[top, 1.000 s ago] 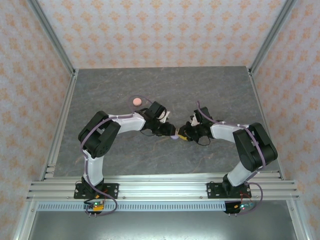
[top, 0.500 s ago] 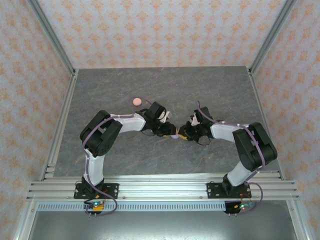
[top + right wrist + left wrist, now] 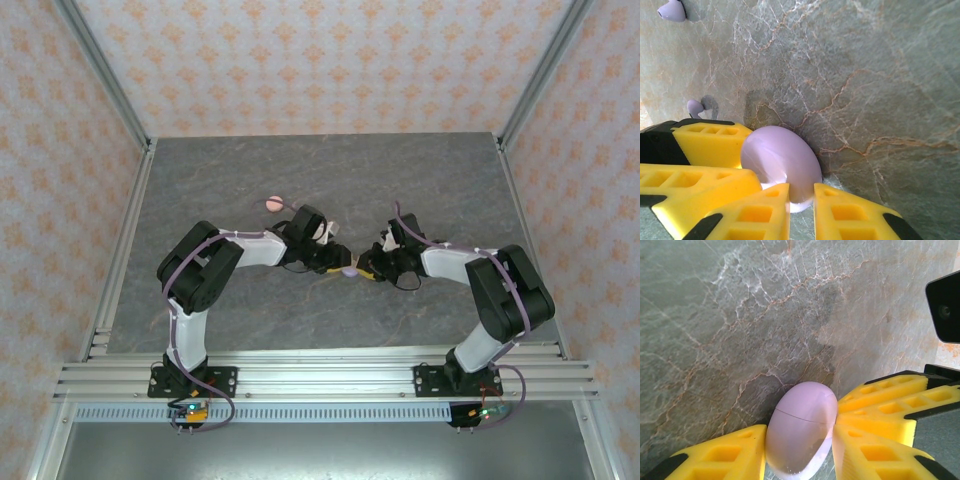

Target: Insert the wireless bluetooth earbuds into the charging case

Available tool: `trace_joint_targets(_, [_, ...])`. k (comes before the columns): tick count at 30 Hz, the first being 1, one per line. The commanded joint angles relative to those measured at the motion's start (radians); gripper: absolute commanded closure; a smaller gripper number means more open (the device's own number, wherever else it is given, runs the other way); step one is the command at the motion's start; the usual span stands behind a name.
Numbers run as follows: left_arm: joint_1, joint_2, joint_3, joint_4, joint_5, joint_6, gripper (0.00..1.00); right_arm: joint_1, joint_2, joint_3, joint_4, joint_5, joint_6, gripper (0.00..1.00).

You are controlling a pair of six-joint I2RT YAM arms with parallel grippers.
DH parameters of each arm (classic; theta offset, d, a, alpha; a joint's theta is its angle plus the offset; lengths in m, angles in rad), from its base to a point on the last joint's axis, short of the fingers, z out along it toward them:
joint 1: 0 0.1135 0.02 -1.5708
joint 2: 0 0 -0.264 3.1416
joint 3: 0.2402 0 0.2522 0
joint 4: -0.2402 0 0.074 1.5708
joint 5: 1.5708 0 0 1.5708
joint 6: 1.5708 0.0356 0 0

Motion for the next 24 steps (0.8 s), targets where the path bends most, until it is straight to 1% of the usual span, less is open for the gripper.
trace_joint_targets(1, [-0.031, 0.030, -0.011, 0.135, 0.049, -0.013, 0.63, 0.009, -0.009, 0.004, 0.020, 0.009, 0.005, 0.82])
trace_joint_targets(7, [-0.031, 0.032, -0.003, 0.126, 0.066, -0.007, 0.64, 0.010, -0.018, 0.005, 0.029, 0.008, 0.014, 0.81])
trace_joint_targets(10, [-0.031, 0.032, -0.005, 0.117, 0.064, 0.000, 0.68, 0.009, -0.017, 0.005, 0.030, 0.006, 0.014, 0.82])
trace_joint_targets(16, [-0.033, 0.034, -0.007, 0.134, 0.075, -0.007, 0.68, 0.010, -0.023, 0.005, 0.035, -0.001, 0.016, 0.82])
trace_joint_targets(19, [-0.033, 0.035, -0.012, 0.162, 0.085, -0.023, 0.74, 0.010, -0.023, 0.007, 0.033, -0.001, 0.015, 0.82])
trace_joint_targets(22, [-0.033, 0.032, -0.013, 0.159, 0.076, -0.025, 0.83, 0.010, -0.030, 0.008, 0.026, 0.002, 0.012, 0.82])
trace_joint_targets(24, [-0.032, 0.020, -0.019, 0.152, 0.056, -0.023, 0.84, 0.009, -0.039, 0.009, 0.022, 0.006, 0.011, 0.81])
